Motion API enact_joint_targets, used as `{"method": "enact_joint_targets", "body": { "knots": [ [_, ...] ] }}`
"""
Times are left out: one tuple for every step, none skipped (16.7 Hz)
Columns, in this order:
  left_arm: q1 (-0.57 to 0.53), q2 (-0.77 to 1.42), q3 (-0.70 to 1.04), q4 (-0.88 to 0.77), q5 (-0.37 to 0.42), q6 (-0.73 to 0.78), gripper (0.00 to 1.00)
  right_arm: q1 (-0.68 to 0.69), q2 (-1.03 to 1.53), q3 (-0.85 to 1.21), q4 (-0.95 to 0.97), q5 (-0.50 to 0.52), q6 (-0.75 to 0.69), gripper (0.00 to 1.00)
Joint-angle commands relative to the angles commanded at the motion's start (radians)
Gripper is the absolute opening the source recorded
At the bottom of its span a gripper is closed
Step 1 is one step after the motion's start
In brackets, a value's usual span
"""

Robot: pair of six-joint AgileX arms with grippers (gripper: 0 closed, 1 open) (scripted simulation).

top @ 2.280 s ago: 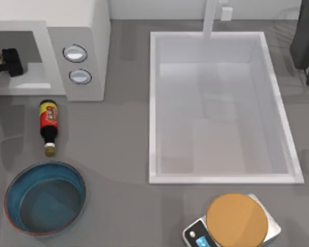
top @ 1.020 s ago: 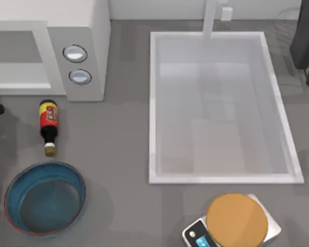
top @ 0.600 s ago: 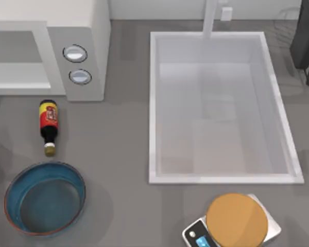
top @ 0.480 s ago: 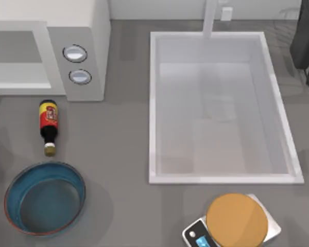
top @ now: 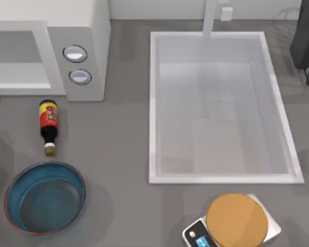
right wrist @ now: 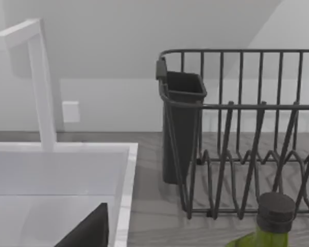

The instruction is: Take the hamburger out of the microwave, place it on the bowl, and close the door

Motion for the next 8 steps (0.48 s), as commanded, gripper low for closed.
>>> {"method": "enact_joint_targets", "body": {
  "knots": [
    [0.0, -0.038, 0.003, -0.043, 0.0, 0.0, 0.0, 0.0, 0.0, 0.0, 0.0, 0.0, 0.0, 1.0],
    [0.0, -0.081, 0.007, -0.09, -0.001, 0.0, 0.0, 0.0, 0.0, 0.0, 0.0, 0.0, 0.0, 1.0],
    [0.0, -0.127, 0.01, -0.141, -0.002, 0.0, 0.0, 0.0, 0.0, 0.0, 0.0, 0.0, 0.0, 1.0],
    [0.001, -0.176, 0.014, -0.195, -0.002, 0.0, 0.0, 0.0, 0.0, 0.0, 0.0, 0.0, 0.0, 1.0],
    [0.001, -0.226, 0.018, -0.25, -0.003, 0.0, 0.0, 0.0, 0.0, 0.0, 0.0, 0.0, 0.0, 1.0],
    [0.001, -0.276, 0.023, -0.306, -0.003, 0.0, 0.0, 0.0, 0.0, 0.0, 0.0, 0.0, 0.0, 1.0],
    [0.001, -0.326, 0.027, -0.361, -0.004, 0.0, 0.0, 0.0, 0.0, 0.0, 0.0, 0.0, 0.0, 1.0],
    [0.002, -0.374, 0.031, -0.413, -0.005, 0.0, 0.0, 0.0, 0.0, 0.0, 0.0, 0.0, 0.0, 1.0]
  ]
}}
